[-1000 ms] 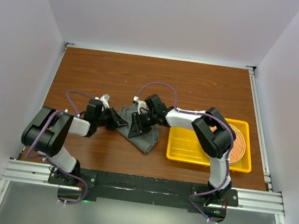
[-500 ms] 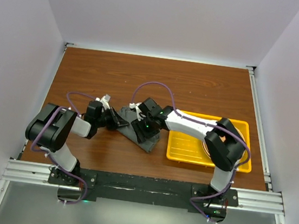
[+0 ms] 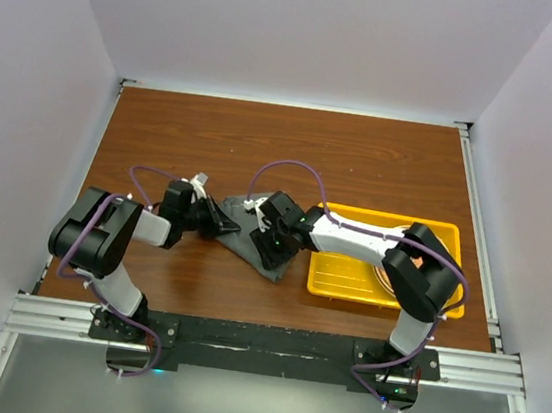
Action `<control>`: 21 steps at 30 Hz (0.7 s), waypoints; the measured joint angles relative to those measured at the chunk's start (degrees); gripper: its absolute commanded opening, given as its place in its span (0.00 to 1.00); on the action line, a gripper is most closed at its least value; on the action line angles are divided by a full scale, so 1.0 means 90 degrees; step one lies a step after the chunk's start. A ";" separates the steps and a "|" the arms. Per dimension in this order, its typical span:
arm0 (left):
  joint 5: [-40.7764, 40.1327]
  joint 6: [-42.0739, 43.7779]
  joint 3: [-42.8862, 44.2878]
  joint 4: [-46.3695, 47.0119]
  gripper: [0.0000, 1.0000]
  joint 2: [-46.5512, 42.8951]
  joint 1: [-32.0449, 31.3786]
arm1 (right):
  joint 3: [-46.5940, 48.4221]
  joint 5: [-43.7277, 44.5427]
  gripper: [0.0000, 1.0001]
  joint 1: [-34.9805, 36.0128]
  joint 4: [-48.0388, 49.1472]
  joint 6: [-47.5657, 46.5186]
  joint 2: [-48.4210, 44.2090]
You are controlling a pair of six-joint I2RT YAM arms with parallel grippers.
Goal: Fold the napkin, place the utensils inside, and roll it up
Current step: Roll the napkin with the utensil
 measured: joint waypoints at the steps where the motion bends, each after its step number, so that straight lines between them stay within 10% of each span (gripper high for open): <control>1: 0.0010 0.0005 0.0046 -0.0087 0.03 0.0005 0.0000 | 0.0036 0.0148 0.60 0.0046 -0.0061 -0.0049 -0.0017; 5: 0.0087 0.0015 0.0284 -0.0503 0.02 0.0056 0.0000 | 0.0187 0.0743 0.73 0.0272 -0.0347 -0.0444 -0.0182; 21: 0.0313 0.0012 0.0937 -0.1649 0.00 0.0257 0.0005 | 0.1401 0.2276 0.70 0.1515 0.0044 -0.1486 0.0811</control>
